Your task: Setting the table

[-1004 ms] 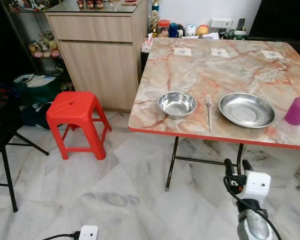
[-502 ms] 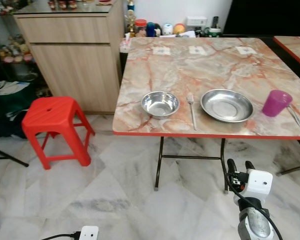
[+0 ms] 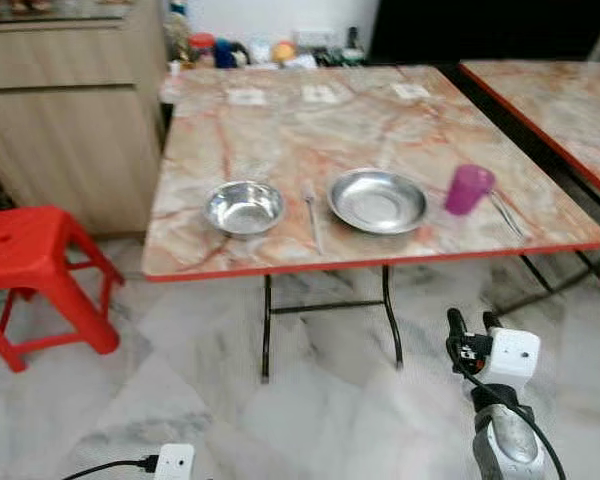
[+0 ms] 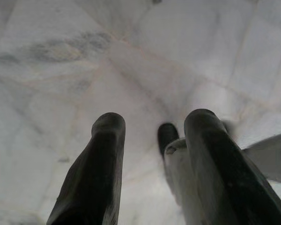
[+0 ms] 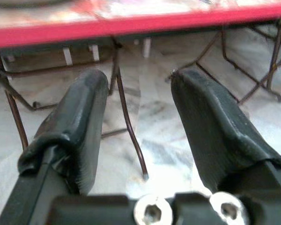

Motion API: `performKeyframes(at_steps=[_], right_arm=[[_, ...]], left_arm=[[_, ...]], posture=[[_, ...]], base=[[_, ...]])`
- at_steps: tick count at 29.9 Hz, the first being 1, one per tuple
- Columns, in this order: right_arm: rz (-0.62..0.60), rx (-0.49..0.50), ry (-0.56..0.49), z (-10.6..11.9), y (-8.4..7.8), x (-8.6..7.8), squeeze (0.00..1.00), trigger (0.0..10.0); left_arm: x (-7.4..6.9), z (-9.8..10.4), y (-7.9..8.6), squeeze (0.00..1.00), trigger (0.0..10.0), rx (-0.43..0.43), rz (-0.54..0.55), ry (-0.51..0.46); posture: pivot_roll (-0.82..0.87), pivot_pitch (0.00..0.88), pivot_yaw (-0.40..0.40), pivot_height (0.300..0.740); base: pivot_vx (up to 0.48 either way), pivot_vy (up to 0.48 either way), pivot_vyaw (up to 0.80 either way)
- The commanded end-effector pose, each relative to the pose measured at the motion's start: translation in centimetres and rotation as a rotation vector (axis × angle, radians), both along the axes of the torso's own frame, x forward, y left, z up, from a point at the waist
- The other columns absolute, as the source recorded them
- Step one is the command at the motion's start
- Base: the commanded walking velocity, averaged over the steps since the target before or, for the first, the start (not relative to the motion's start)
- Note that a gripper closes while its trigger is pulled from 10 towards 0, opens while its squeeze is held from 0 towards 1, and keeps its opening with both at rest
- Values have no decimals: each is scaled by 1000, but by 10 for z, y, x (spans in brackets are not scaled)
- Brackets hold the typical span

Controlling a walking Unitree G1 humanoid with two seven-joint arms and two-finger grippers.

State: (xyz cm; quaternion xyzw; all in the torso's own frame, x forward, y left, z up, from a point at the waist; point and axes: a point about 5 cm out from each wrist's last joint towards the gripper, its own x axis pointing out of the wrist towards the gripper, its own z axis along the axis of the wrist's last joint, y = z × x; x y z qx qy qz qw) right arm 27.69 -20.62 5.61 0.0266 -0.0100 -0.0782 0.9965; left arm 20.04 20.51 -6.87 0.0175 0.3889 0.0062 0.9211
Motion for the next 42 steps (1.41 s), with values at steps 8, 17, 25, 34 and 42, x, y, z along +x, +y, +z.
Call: performKeyframes(at_steps=[8, 17, 25, 34, 42], right_arm=[[67, -24, -25, 8, 5, 4, 0, 10000], [89, -30, -60, 15, 6, 6, 0, 10000], [104, -31, -91, 21, 8, 7, 0, 10000], [119, -64, -161, 40, 8, 12, 0, 10000], [134, -53, -207, 54, 12, 14, 0, 10000]], left_arm=[[-12, -7, -2, 0, 10000, -20, 7, 48], [-13, -8, 0, 0, 10000, -12, 15, 53], [-14, -8, 1, 0, 10000, -14, 16, 58], [-16, -9, 1, 0, 10000, -17, 15, 66], [-18, -10, 0, 0, 10000, -19, 18, 68]], posture=[[-55, 113, -26, 740], [-54, 112, -23, 740], [-51, 112, -21, 740], [-51, 114, -20, 740], [-50, 117, -23, 740]], base=[[0, 0, 0], [86, 0, 444], [323, 0, 0], [338, 0, 0], [296, 0, 0]])
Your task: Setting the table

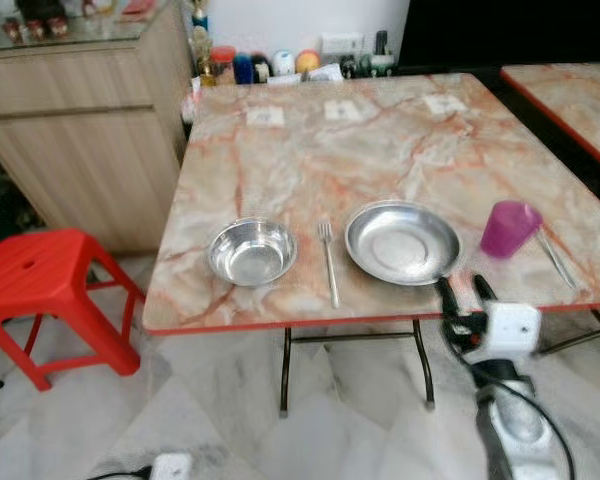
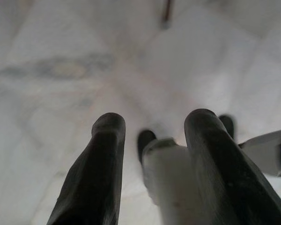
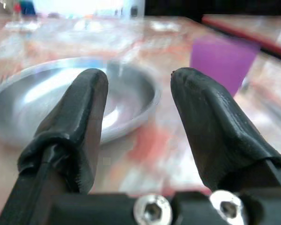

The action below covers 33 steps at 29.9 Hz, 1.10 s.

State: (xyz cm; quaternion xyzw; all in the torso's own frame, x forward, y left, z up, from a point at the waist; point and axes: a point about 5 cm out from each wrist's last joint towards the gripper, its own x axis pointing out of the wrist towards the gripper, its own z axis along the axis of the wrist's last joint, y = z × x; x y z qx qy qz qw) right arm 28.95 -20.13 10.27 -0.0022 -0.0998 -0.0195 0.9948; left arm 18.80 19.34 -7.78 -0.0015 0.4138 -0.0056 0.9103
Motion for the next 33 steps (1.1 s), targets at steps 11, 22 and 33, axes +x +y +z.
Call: performKeyframes(at_steps=[11, 22, 33], right_arm=[[-105, 227, -28, 13, -13, -1, 1000, 10000], [-142, 511, 147, -2, -22, 19, 0, 10000], [-199, 561, 284, -8, -32, 38, 0, 10000]], left_arm=[[-8, -3, 11, 0, 10000, 29, 15, 27], [-10, -3, 10, 0, 10000, 28, 7, 32], [-10, -3, 10, 0, 10000, 33, 3, 34]], posture=[[-53, 120, -25, 740], [-47, 108, -22, 740], [-39, 117, -17, 740]], base=[[0, 0, 0], [0, 0, 0], [0, 0, 0]])
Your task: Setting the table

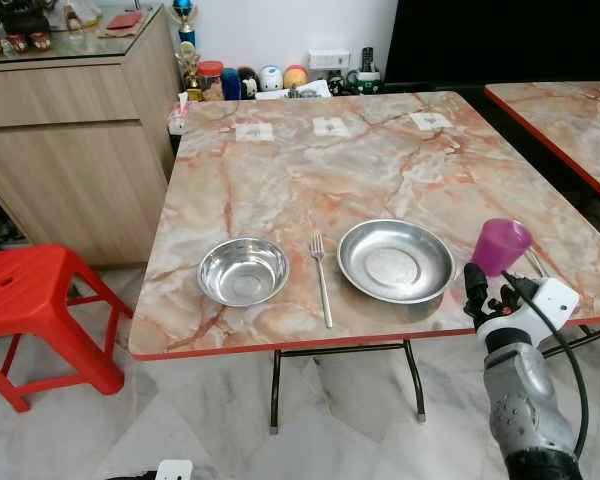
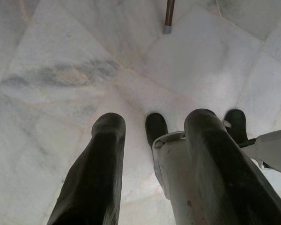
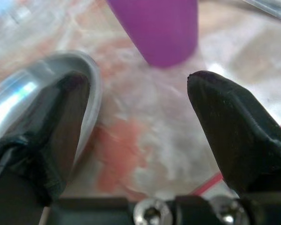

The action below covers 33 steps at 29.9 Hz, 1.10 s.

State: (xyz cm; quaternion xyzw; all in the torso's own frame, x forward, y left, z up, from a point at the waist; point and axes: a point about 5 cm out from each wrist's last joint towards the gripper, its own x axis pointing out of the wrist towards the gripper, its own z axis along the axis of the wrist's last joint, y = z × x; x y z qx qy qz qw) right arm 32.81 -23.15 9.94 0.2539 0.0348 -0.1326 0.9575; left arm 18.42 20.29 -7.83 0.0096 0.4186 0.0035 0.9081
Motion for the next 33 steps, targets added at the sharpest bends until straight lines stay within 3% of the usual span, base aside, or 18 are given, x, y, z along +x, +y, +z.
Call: performKeyframes(at_steps=[1, 7, 12, 18, 26, 33], right_arm=[[-13, 18, 34, -5, -2, 2, 0, 10000], [-3, 28, 43, 0, 1, 14, 0, 10000], [62, 34, -25, 18, 13, 29, 0, 10000], [86, 21, 19, 20, 23, 39, 0, 10000], [69, 49, 6, 23, 26, 44, 0, 10000], [72, 65, 96, 8, 25, 41, 0, 10000]], left_arm=[[-6, -3, 1, 0, 10000, 6, -5, 24], [-6, -3, 1, 0, 10000, 7, -10, 24], [-6, -3, 2, 0, 10000, 9, -7, 22], [-7, -3, 2, 0, 10000, 9, -10, 25], [-8, -4, 2, 0, 10000, 11, -15, 27], [-9, -4, 2, 0, 10000, 13, -20, 30]], posture=[[-38, 118, -16, 740], [-36, 123, -13, 740], [-30, 125, -12, 740], [-30, 130, -10, 740], [-26, 134, -12, 740], [-24, 137, -12, 740]], base=[[0, 0, 0], [0, 0, 0], [0, 0, 0], [0, 0, 0], [0, 0, 0], [0, 0, 0]])
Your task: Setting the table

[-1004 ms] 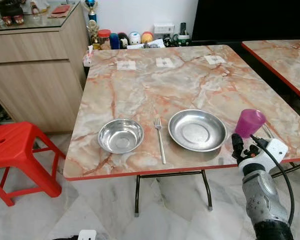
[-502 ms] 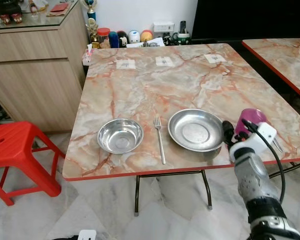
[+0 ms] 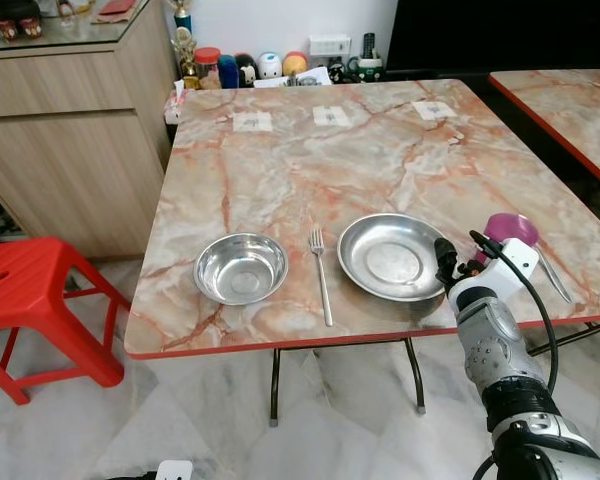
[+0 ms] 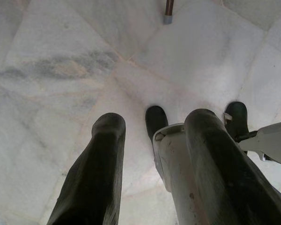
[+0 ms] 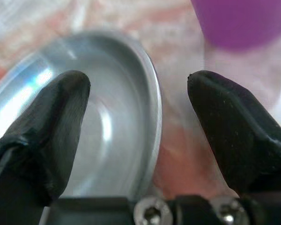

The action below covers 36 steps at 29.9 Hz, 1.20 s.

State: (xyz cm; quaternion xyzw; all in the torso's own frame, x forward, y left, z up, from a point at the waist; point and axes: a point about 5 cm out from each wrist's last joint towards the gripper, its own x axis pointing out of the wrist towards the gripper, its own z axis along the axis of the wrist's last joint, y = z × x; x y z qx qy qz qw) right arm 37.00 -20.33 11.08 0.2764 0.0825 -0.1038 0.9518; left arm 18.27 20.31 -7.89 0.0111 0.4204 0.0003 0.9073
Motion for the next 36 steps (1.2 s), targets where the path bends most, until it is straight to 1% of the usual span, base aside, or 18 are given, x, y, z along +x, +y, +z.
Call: performKeyframes(at_steps=[1, 7, 9, 10, 11, 12, 13, 14, 15, 17, 18, 19, 20, 29, 30, 31, 36], right_arm=[[30, -27, 71, -9, -1, -2, 0, 10000], [40, -32, 75, -9, 0, -1, 0, 10000], [41, -31, 61, -5, 0, 2, 0, 10000], [42, -32, 59, -4, 1, 3, 0, 9216], [44, -33, 60, -4, 1, 3, 0, 6510], [48, -34, 62, -4, 2, 4, 0, 4824], [59, -39, 69, -4, 3, 4, 0, 2431], [64, -41, 73, -4, 4, 4, 0, 2431], [70, -44, 77, -5, 4, 4, 0, 1647], [78, -48, 84, -6, 5, 4, 0, 1843], [83, -50, 88, -6, 6, 4, 0, 3765], [91, -55, 94, -7, 7, 4, 0, 3765], [96, -62, 102, -7, 8, 5, 0, 10000], [108, -98, 127, -9, 9, 5, 0, 10000], [109, -96, 128, -10, 10, 5, 0, 3176], [111, -95, 127, -10, 11, 5, 0, 0], [123, -98, 132, -11, 14, 5, 0, 0]], left_arm=[[-8, -4, 2, 0, 10000, 12, -13, 25], [-8, -4, 2, 0, 10000, 12, -14, 25], [-8, -3, 1, 0, 10000, 12, -16, 24], [-8, -3, 2, 0, 10000, 13, -16, 24], [-8, -3, 2, 0, 10000, 13, -16, 24], [-7, -3, 2, 0, 10000, 13, -16, 23], [-7, -3, 2, 0, 10000, 13, -16, 22], [-7, -3, 2, 0, 10000, 14, -16, 21], [-7, -3, 2, 0, 10000, 14, -16, 21], [-7, -3, 2, 0, 10000, 14, -16, 21], [-7, -3, 2, 0, 10000, 14, -17, 21], [-7, -3, 2, 0, 10000, 14, -17, 20], [-7, -3, 2, 0, 10000, 14, -17, 20], [-7, -3, -1, 0, 10000, 10, -21, 19], [-7, -3, -1, 0, 10000, 10, -22, 18], [-7, -3, -1, 0, 10000, 11, -22, 18], [-6, -3, -1, 0, 10000, 12, -25, 18]], posture=[[-26, 137, -13, 740], [-23, 137, -13, 740], [-22, 139, -13, 740], [-23, 139, -12, 740], [-22, 139, -12, 740], [-22, 139, -12, 740], [-20, 139, -12, 740], [-20, 140, -12, 740], [-20, 140, -12, 740], [-20, 140, -12, 740], [-20, 140, -12, 740], [-20, 140, -12, 740], [-19, 140, -12, 740], [-15, 139, -16, 740], [-15, 139, -17, 740], [-14, 139, -17, 740], [-14, 138, -18, 740]], base=[[0, 0, 0], [0, 0, 0], [0, 0, 0], [0, 0, 0], [0, 0, 0], [0, 0, 0], [0, 0, 0], [0, 0, 0], [0, 0, 0], [0, 0, 0], [0, 0, 0], [0, 0, 0], [0, 0, 0], [0, 0, 0], [0, 0, 0], [0, 0, 0], [0, 0, 0]])
